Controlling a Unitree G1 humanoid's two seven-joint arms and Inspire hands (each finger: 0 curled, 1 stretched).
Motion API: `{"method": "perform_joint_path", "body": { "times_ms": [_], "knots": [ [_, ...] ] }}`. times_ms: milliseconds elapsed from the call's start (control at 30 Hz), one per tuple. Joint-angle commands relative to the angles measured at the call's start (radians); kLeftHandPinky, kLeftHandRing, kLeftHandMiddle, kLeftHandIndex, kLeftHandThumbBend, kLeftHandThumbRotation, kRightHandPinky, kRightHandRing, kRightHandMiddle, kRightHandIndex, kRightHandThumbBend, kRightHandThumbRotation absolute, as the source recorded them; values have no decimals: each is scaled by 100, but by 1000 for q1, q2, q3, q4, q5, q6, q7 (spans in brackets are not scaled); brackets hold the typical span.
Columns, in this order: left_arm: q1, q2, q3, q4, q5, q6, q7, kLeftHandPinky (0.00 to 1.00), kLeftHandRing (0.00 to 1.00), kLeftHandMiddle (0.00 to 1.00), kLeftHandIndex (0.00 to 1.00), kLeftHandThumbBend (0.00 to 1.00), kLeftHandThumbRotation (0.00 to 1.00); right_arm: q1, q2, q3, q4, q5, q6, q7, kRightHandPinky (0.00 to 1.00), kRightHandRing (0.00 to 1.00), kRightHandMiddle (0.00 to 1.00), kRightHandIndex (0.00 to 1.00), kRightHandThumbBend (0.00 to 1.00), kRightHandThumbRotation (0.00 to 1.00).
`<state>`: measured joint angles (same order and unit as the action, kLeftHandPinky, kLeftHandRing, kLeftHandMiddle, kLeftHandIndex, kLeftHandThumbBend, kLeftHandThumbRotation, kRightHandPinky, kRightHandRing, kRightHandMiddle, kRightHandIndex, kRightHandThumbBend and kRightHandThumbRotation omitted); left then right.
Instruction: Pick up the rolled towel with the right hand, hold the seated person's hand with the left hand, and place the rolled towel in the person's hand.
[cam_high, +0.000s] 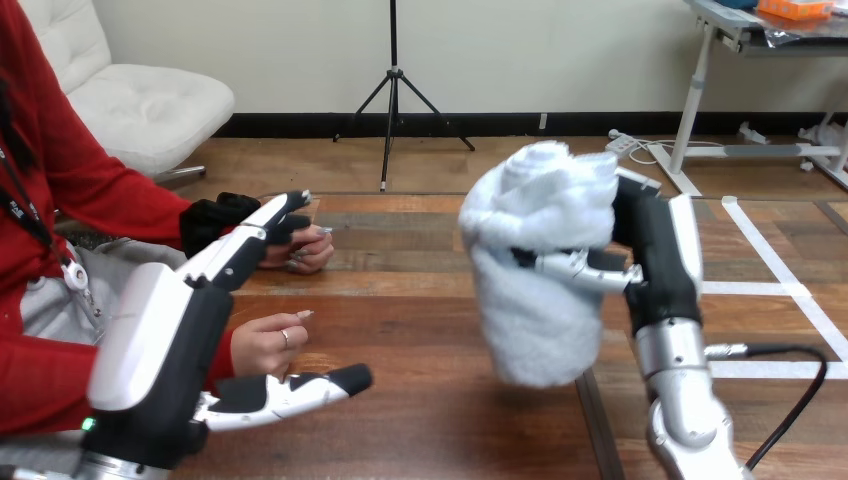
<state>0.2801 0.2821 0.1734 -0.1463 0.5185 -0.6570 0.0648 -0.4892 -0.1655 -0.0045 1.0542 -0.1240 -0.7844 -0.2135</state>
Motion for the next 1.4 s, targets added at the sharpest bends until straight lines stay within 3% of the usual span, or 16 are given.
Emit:
{"method": "perform_joint_path", "body": {
  "times_ms": [0, 400, 733, 1367],
  "knots": [
    [-27, 41, 30, -63, -2, 24, 2, 66, 74, 80, 86, 100, 39, -78, 17, -13, 32, -4, -47, -20, 27, 31, 39, 46, 81, 0],
    [-19, 121, 75, -97, -22, 104, -65, 69, 77, 82, 87, 100, 36, -84, 46, -19, 80, 9, -77, 12, 28, 31, 38, 46, 81, 0],
    [-23, 210, 112, -86, -54, 159, -146, 71, 80, 85, 88, 100, 36, -83, 58, -20, 93, 1, -95, 5, 27, 31, 38, 46, 83, 0],
    [-44, 366, 135, -5, -50, 216, -253, 69, 80, 87, 89, 100, 40, -77, 72, -41, 82, 41, -117, 47, 28, 32, 40, 47, 84, 0]
  ]
}}
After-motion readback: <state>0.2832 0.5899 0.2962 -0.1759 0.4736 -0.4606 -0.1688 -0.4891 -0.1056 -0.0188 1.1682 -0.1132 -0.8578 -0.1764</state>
